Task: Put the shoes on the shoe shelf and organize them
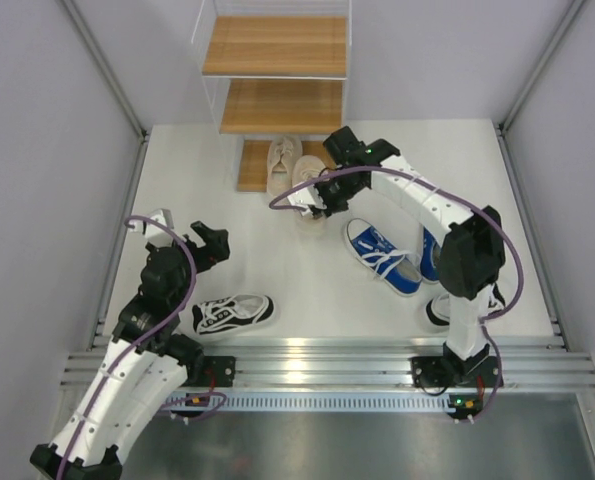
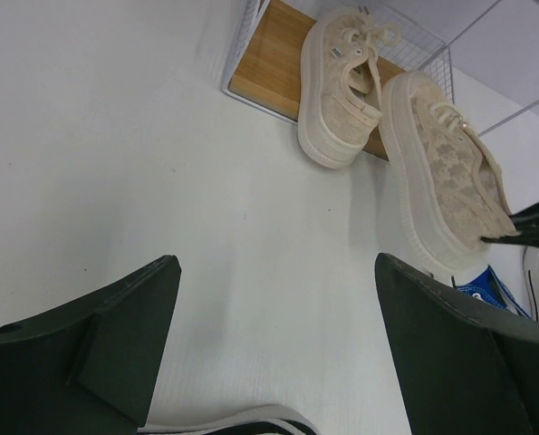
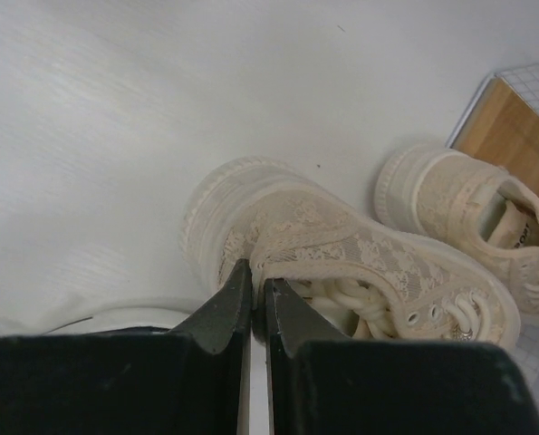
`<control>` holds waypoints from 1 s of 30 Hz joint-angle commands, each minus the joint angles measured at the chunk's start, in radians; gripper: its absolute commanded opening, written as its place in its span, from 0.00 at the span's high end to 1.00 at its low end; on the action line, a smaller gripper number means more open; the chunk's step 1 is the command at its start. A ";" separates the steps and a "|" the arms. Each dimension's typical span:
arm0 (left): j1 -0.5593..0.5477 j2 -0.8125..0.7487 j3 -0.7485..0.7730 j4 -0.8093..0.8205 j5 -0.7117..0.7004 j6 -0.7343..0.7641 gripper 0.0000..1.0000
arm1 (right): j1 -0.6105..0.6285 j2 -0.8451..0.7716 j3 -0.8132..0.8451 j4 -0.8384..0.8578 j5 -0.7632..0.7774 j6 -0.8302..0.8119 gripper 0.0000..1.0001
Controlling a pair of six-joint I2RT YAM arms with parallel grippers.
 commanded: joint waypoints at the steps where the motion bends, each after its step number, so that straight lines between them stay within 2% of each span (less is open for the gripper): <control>1: 0.005 -0.010 -0.003 0.009 -0.020 -0.008 0.06 | -0.009 0.043 0.130 0.152 0.050 0.041 1.00; 24: 0.005 0.026 -0.005 0.009 -0.028 -0.008 0.06 | -0.088 0.226 0.232 0.301 0.147 0.006 1.00; 30: 0.005 0.022 -0.003 0.009 -0.030 -0.002 0.06 | -0.090 0.275 0.271 0.361 0.179 0.045 1.00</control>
